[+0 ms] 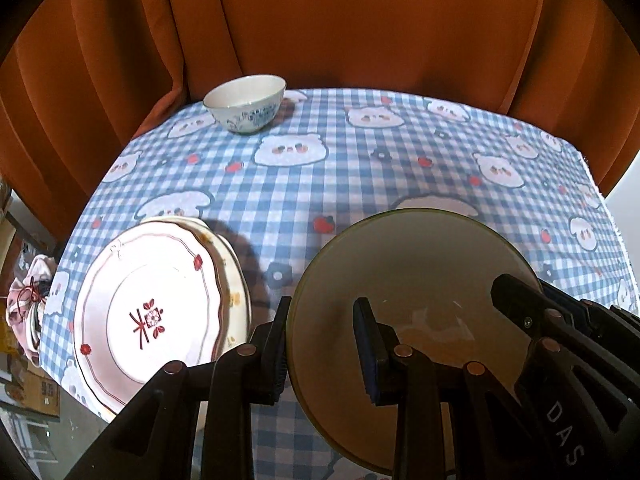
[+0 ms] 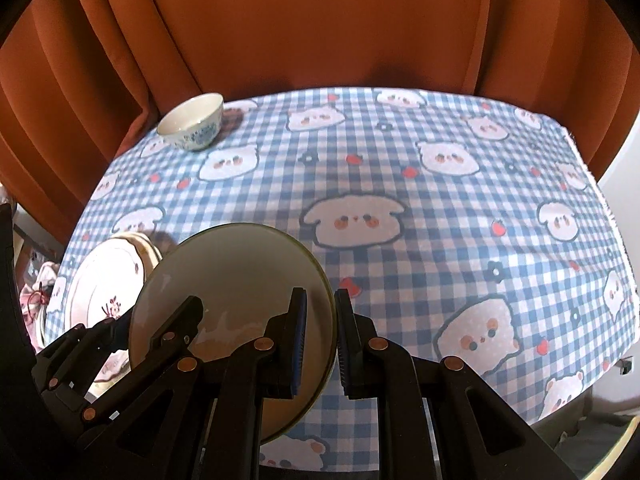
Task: Organize plates and bowls
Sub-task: 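Carry the white bowl with the right tool beside the plate stack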
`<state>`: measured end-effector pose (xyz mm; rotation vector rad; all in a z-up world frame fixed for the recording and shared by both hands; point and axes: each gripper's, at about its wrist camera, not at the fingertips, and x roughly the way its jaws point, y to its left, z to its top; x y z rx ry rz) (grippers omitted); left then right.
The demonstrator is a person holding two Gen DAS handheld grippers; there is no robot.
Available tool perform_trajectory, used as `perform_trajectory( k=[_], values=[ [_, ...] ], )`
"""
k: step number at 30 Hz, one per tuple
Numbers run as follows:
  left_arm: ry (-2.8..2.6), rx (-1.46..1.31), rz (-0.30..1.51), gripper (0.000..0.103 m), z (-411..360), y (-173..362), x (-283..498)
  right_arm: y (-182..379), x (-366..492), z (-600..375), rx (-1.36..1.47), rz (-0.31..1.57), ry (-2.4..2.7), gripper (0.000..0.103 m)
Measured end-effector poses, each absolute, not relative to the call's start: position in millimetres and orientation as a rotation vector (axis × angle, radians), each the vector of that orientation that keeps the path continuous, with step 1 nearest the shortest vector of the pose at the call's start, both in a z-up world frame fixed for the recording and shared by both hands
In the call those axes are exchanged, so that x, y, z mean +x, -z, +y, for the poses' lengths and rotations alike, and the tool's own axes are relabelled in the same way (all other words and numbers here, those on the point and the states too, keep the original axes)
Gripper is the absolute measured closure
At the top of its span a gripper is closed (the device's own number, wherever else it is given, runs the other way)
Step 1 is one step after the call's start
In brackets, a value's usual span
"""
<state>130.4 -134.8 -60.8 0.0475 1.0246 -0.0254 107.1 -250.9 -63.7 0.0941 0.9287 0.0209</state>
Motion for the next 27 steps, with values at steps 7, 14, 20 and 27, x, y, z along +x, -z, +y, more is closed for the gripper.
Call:
perform_trajectory(
  k=[7,14,20,27],
  values=[
    [-0.006,0.082,1.033,0.075,-138,70,133,78,114,-254,0.099,0.959,-0.039,0.086],
    [-0.031,0.055,1.076,0.075,-134,83,136,89,120,-248,0.075,0.98,-0.058,0.086],
    [-0.021,0.061,1.073,0.075,-137,88,134,91,119,-249,0.052,0.964,-0.045,0.086],
    [0.021,0.051,1.072,0.071,-133,88,133,92,114,-246,0.053,0.941,-0.014,0.086]
  ],
)
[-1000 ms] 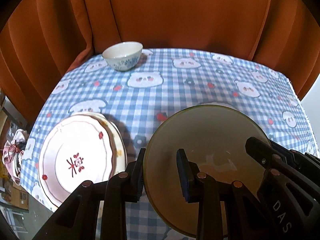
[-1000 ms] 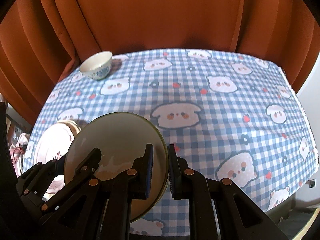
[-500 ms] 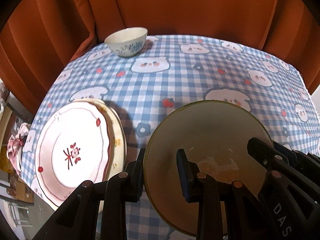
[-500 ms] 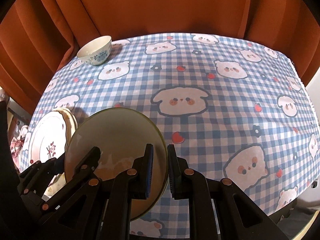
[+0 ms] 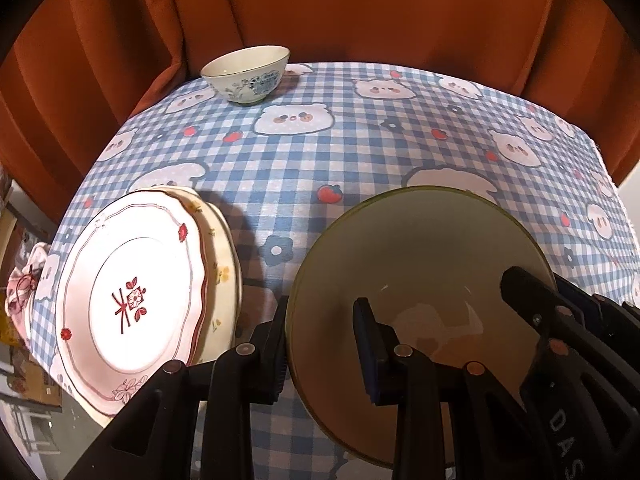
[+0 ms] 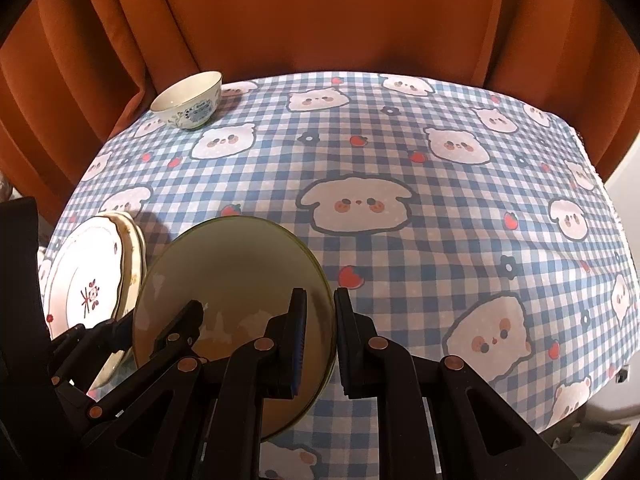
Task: Organize plates and bowls
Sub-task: 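Carry the white bowl with the right tool beside the plate stack, then lower the white bowl onto the tablecloth and open the right tool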
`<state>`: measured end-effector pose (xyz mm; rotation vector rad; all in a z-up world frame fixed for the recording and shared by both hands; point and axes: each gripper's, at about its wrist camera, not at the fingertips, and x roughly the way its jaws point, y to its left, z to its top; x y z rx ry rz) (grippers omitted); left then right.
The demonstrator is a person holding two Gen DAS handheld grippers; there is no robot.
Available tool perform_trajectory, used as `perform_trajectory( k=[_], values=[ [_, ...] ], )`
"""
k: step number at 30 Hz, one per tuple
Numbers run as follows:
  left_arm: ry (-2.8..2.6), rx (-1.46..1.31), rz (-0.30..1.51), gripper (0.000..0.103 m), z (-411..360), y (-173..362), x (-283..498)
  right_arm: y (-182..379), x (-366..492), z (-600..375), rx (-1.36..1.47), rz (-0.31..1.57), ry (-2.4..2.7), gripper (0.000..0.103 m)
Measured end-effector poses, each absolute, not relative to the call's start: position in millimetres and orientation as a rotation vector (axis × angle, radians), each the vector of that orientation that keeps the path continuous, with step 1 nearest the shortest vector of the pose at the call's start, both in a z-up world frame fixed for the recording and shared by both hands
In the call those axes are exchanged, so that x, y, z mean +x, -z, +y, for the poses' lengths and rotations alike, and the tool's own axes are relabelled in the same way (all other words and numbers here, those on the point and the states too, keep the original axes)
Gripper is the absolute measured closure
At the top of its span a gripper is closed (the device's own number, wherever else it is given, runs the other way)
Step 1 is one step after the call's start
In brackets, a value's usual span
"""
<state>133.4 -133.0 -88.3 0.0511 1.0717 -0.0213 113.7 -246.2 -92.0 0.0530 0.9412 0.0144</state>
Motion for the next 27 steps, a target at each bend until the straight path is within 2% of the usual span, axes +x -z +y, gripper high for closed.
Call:
perform_trajectory(
  k=[1,3,4,5,6,7,11,27],
  values=[
    [0.038,0.049,1.071,0.069,-132,88,133,93,113,-246,0.056,0.943,-0.004,0.085],
    [0.061,0.049,1.076,0.062,-132,89,132,94,112,-244,0.065,0.946,0.001,0.073],
    [0.076,0.05,1.083,0.059,-131,90,132,96,112,-244,0.083,0.962,0.0,0.06],
    [0.087,0.048,1.086,0.048,-130,91,132,98,112,-244,0.094,0.969,0.005,0.05],
    [0.102,0.046,1.086,0.04,-130,90,131,98,111,-244,0.097,0.968,0.023,0.047],
    [0.118,0.048,1.078,0.039,-129,87,130,98,109,-244,0.1,0.969,0.044,0.044],
    [0.171,0.055,1.045,0.027,-121,75,126,94,104,-241,0.118,0.964,0.083,0.039],
    [0.231,0.076,0.974,0.025,-46,23,138,43,94,-168,0.12,0.865,0.139,0.036]
  ],
)
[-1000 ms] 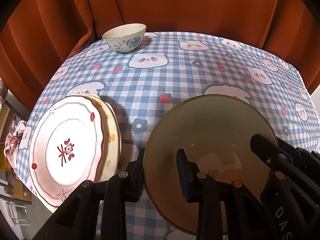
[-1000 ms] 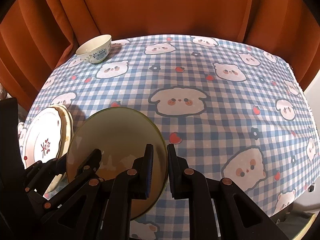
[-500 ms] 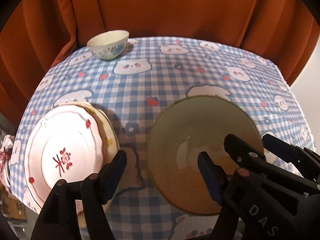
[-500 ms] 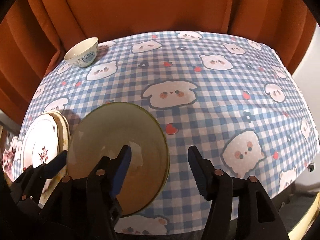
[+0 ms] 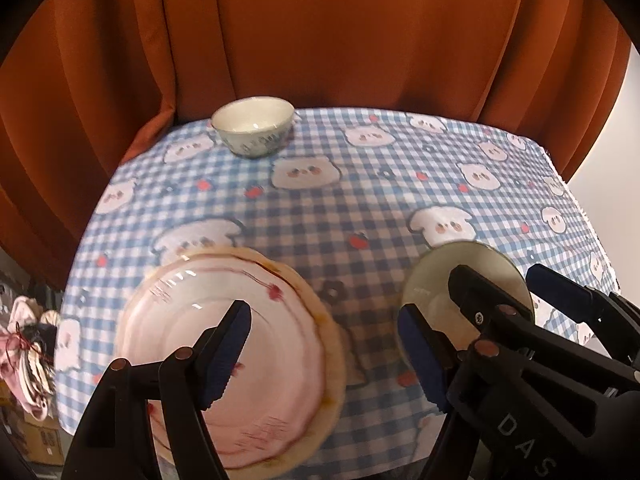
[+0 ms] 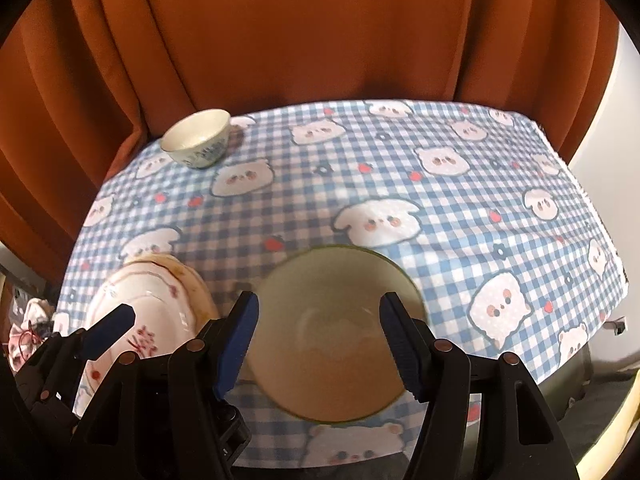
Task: Organize plates and bowls
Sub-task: 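Lower the white bowl onto the tablecloth and open the right tool, then move the right tool to the blue-patterned bowl by the curtain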
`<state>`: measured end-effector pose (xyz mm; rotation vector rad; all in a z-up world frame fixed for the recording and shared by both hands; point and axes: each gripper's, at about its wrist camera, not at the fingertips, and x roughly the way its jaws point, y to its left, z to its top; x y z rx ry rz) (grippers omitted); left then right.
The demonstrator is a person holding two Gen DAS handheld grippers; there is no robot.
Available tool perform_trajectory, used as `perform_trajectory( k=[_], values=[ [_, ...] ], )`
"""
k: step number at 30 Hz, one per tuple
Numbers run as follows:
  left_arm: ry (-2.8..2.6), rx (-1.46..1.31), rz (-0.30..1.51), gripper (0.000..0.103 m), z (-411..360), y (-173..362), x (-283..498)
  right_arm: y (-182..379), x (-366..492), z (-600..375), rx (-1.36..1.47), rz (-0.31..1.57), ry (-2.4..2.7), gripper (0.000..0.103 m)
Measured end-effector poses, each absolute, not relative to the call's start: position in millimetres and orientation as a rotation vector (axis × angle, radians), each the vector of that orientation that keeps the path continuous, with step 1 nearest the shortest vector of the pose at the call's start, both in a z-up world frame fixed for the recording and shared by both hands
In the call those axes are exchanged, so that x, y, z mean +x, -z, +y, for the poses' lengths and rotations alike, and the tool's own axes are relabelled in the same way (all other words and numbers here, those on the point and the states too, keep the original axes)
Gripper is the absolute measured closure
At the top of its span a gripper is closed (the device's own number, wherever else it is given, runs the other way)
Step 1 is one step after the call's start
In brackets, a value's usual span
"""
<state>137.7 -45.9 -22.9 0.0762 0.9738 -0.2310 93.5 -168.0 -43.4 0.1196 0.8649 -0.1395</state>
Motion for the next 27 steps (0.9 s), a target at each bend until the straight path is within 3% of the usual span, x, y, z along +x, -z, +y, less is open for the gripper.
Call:
perform_trajectory(
  k=[13,27],
  values=[
    [0.191,0.072,0.911,0.025,2,-12,176,8,119,-113,0.11,0.796,0.13,0.036],
    [0.063,0.043,0.872,0.025,14,-24,261,-16,204,-103,0.081,0.762,0.044,0.036]
  ],
)
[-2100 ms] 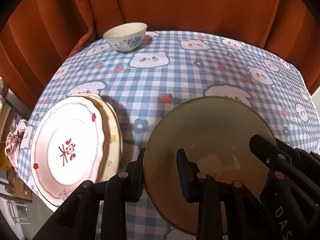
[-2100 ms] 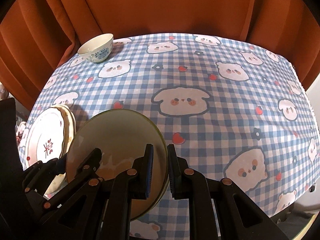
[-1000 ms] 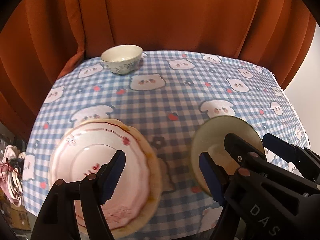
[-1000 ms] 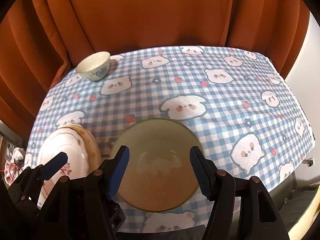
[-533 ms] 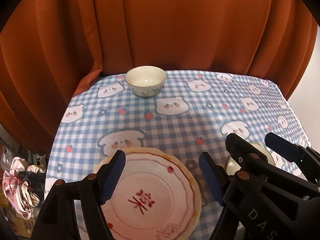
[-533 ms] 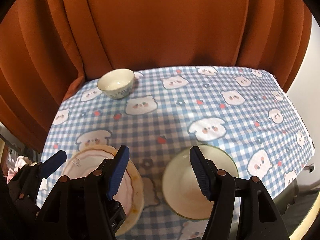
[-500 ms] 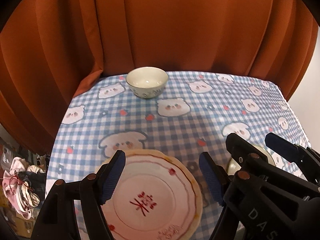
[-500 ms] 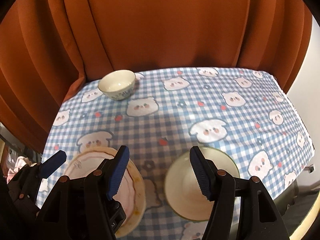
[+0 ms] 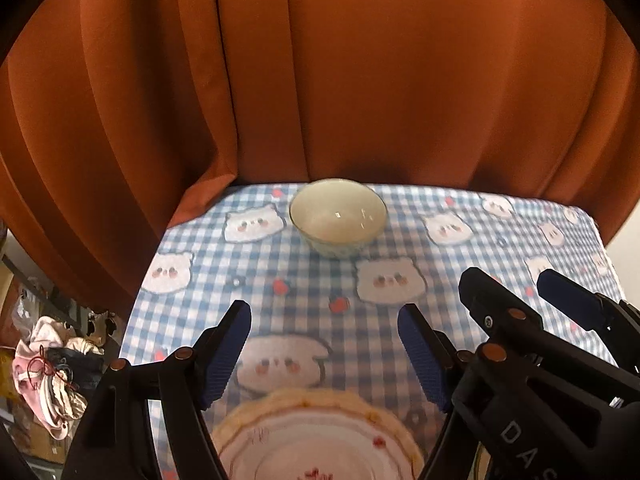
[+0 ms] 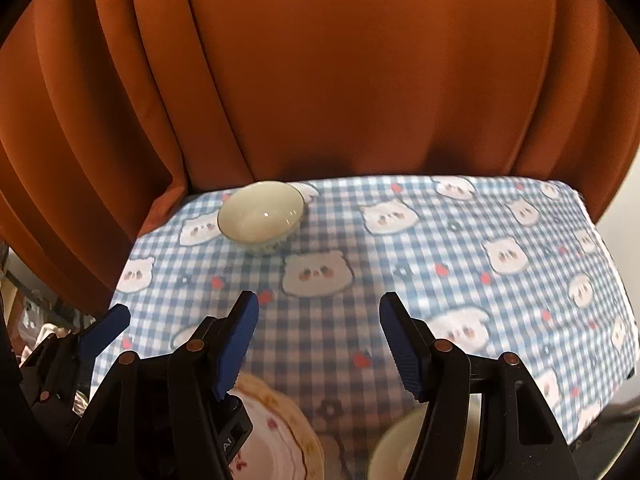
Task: Organize plates and bowls
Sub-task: 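Move the right tool to the blue-patterned bowl by the curtain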
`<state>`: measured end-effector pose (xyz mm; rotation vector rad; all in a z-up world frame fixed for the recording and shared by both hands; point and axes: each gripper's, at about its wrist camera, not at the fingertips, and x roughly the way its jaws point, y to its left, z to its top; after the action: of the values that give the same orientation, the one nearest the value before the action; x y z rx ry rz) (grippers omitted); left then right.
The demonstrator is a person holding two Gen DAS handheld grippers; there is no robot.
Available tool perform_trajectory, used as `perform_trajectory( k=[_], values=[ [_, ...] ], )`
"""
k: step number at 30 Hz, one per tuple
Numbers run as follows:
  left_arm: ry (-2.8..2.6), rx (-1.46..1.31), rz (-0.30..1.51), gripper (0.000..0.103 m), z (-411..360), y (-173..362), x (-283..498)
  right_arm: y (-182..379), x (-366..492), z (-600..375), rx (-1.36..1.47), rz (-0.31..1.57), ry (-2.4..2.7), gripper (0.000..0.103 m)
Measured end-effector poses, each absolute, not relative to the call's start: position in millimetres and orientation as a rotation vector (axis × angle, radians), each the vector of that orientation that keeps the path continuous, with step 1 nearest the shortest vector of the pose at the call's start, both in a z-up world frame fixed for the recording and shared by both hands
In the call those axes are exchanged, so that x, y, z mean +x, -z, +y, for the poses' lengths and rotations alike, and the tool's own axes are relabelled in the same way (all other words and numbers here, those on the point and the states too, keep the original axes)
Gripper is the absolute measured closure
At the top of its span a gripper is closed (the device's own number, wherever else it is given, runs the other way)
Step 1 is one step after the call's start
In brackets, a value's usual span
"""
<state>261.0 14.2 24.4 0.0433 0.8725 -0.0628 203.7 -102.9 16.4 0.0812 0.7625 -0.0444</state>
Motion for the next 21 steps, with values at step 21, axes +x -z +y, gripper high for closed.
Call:
perform_trajectory(
  k=[21],
  values=[
    [-0.139,-0.037,0.943,0.031,-5,38,397,16,372,-123,0.076,0.815,-0.054,0.036]
  ],
)
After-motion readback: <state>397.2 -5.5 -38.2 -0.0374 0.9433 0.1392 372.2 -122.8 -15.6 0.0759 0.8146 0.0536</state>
